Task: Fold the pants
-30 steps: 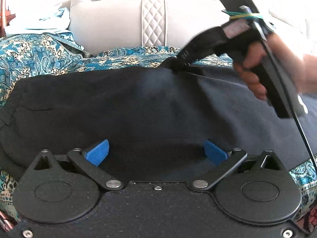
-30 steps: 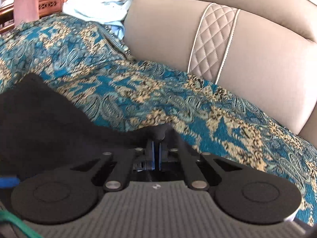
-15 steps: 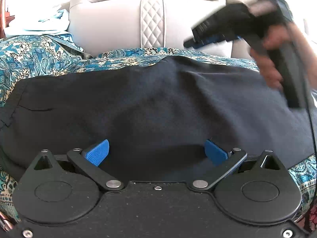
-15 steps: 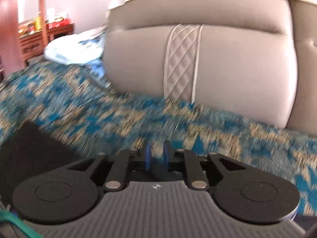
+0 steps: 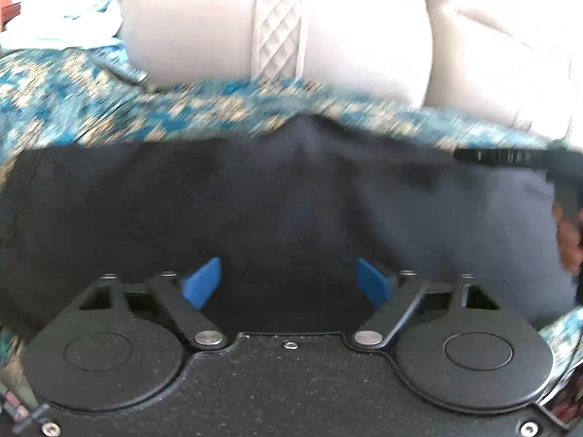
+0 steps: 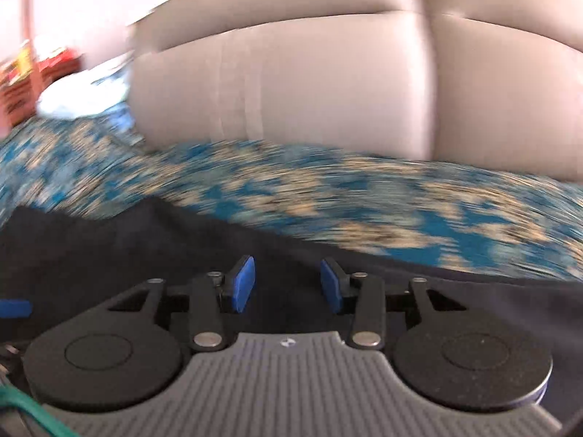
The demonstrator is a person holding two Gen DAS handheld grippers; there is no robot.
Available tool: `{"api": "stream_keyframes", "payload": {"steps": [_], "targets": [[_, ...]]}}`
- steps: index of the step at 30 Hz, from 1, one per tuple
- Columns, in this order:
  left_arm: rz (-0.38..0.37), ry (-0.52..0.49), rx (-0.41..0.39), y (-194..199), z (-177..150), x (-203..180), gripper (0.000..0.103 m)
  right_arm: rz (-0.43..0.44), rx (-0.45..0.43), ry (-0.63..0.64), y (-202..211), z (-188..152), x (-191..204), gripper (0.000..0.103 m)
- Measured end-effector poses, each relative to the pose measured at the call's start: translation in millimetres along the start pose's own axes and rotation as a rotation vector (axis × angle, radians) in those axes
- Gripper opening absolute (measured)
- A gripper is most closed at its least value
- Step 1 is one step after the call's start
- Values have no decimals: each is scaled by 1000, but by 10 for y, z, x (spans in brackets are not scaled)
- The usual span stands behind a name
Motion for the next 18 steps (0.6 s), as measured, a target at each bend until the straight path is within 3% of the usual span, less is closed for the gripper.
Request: {"api": "stream_keyframes", "payload": {"steps": [2,4,7,10,12,14,18], "targets": [[-40,-16,-3,-42,110,-200,58,-56,-20,-65,129,-54,-272,60],[-85,-43,-11,-132,194,-466,52,-92,-42,-122,260,-101,-509,61],[-147,-89,-6,-340,208,-893,50,-110,-74,-171,453,-171,-774,62],[-194,-93,37,-642,197,-1257,48,-119,-46,-145,523,-296,-886,62],[-193,-80,41,-838,205,-1435,48,-132,-1,-117,500,-406,-973,62],[-147,-115,-16,-978,264,-1558,48,-162,49,-126,459,-556,-1142,59],[-92,-123,-38,-1157,364,-1639,51,-210,21,-155,564,-711,-1572,59]]}}
Point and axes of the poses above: each gripper's, at about its wrist camera, not at the fingertips, and y roughly against the way its jaws point, x to its left, z to its top, the point moved 7 cm from there along -y, roughly the way its jaws point, and after that the axes turned 14 degrees about y, right-handed, at the moved point
